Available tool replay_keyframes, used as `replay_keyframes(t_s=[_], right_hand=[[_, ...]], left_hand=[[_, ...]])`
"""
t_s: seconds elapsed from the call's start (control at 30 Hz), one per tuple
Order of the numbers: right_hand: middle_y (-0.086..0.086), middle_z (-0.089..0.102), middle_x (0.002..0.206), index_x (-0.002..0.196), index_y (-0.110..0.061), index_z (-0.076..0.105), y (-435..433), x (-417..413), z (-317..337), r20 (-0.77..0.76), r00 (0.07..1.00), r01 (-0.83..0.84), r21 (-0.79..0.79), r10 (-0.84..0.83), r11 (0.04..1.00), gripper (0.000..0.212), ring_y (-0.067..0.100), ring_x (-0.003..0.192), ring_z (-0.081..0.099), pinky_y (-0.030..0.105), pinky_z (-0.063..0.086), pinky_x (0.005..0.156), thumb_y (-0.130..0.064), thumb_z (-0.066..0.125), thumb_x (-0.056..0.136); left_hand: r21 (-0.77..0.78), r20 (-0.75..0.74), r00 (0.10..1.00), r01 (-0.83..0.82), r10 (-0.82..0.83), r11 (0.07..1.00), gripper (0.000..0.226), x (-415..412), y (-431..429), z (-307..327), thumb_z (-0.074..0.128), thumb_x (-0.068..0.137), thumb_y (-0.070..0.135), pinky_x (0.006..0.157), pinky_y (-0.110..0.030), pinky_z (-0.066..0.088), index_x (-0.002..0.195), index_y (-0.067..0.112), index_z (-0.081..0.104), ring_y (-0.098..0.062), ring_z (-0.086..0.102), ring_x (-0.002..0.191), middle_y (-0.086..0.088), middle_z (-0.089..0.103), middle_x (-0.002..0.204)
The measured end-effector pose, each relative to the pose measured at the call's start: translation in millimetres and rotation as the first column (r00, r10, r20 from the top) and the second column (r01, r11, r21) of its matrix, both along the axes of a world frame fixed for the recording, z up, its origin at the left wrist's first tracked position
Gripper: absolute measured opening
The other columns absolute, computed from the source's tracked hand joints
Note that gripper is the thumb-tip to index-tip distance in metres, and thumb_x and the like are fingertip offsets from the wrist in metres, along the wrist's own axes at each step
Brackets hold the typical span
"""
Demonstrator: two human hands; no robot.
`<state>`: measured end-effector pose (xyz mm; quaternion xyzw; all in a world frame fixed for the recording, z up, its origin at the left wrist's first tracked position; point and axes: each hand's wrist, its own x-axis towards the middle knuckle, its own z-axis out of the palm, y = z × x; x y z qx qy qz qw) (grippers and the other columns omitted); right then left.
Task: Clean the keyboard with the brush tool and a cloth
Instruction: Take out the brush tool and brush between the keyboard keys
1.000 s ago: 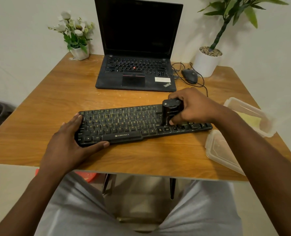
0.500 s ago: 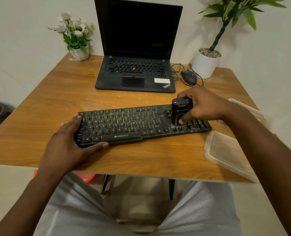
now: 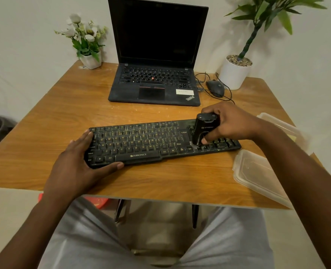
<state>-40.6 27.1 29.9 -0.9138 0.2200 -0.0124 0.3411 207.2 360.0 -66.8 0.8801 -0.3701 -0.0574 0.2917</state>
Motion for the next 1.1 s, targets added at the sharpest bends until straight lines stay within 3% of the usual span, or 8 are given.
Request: replay_keyframes(t_s=[0.2,0.27,0.37,0.57,0.7,0.83,0.97,1.1], right_hand=[[-0.004,0.077,0.090,0.094,-0.027,0.072,-5,2,0,0.033,0.996,0.091,-0.120,-0.088,0.989,0.039,0.014,0.083,0.074,0.049,0.062,0.080,-0.016,0.099,0.066],[-0.003,0.077,0.089,0.093,-0.026,0.072,-1,6,-2,0.056,0.995,0.091,-0.132,-0.085,0.987,0.039,0.015,0.082,0.074,0.051,0.062,0.079,-0.017,0.098,0.066],[-0.001,0.077,0.089,0.094,-0.019,0.073,4,9,-6,0.076,0.995,0.065,-0.074,-0.059,0.995,0.038,0.018,0.082,0.075,0.052,0.062,0.078,-0.014,0.099,0.066],[0.004,0.079,0.095,0.098,-0.014,0.076,-2,-1,-4,0.018,1.000,0.020,0.047,-0.020,0.999,0.038,0.022,0.088,0.077,0.045,0.060,0.079,-0.006,0.098,0.069],[-0.005,0.079,0.090,0.095,-0.024,0.075,-11,-6,2,0.015,0.998,0.065,-0.043,-0.065,0.997,0.040,0.009,0.084,0.076,0.035,0.058,0.075,-0.012,0.099,0.067],[-0.005,0.077,0.090,0.094,-0.022,0.074,-15,-3,6,0.109,0.983,0.162,-0.122,-0.149,0.979,0.038,0.012,0.085,0.073,0.038,0.058,0.075,-0.012,0.099,0.067],[-0.009,0.076,0.093,0.095,-0.030,0.071,-9,7,2,0.163,0.973,0.179,-0.097,-0.162,0.979,0.042,0.000,0.084,0.071,0.022,0.055,0.072,-0.010,0.098,0.068],[-0.004,0.076,0.099,0.100,-0.021,0.073,-3,18,-8,0.179,0.971,0.171,-0.068,-0.156,0.983,0.042,0.012,0.091,0.074,0.035,0.061,0.079,-0.010,0.098,0.068]], left_hand=[[0.002,0.000,1.000,0.001,-0.001,1.000,0.133,0,0,0,0.080,0.056,0.085,0.129,-0.050,0.026,0.165,0.022,0.035,-0.030,0.026,0.159,0.003,0.031,0.172],[0.005,0.003,1.000,0.002,-0.002,1.000,0.138,0,1,0,0.077,0.054,0.094,0.128,-0.050,0.027,0.164,0.023,0.036,-0.029,0.026,0.159,0.005,0.032,0.172],[-0.006,-0.003,1.000,-0.001,0.001,1.000,0.133,-1,0,1,0.080,0.056,0.085,0.129,-0.050,0.026,0.164,0.022,0.036,-0.029,0.024,0.160,0.005,0.031,0.172],[-0.001,-0.011,1.000,-0.001,0.001,1.000,0.134,0,0,0,0.080,0.055,0.086,0.128,-0.051,0.026,0.165,0.023,0.034,-0.029,0.024,0.160,0.006,0.029,0.172],[0.007,-0.010,1.000,0.006,-0.005,1.000,0.144,2,1,-1,0.065,0.048,0.102,0.128,-0.050,0.027,0.165,0.025,0.033,-0.029,0.024,0.160,0.008,0.029,0.172],[0.004,-0.003,1.000,0.000,0.000,1.000,0.144,4,1,-4,0.063,0.047,0.103,0.127,-0.050,0.028,0.165,0.026,0.033,-0.029,0.025,0.159,0.008,0.030,0.172],[0.009,-0.005,1.000,0.004,-0.004,1.000,0.143,5,1,-5,0.066,0.049,0.102,0.128,-0.051,0.028,0.165,0.027,0.032,-0.028,0.026,0.159,0.008,0.030,0.172],[0.001,0.005,1.000,0.004,-0.004,1.000,0.133,3,-1,-3,0.078,0.055,0.085,0.128,-0.051,0.027,0.165,0.024,0.034,-0.029,0.025,0.160,0.007,0.030,0.172]])
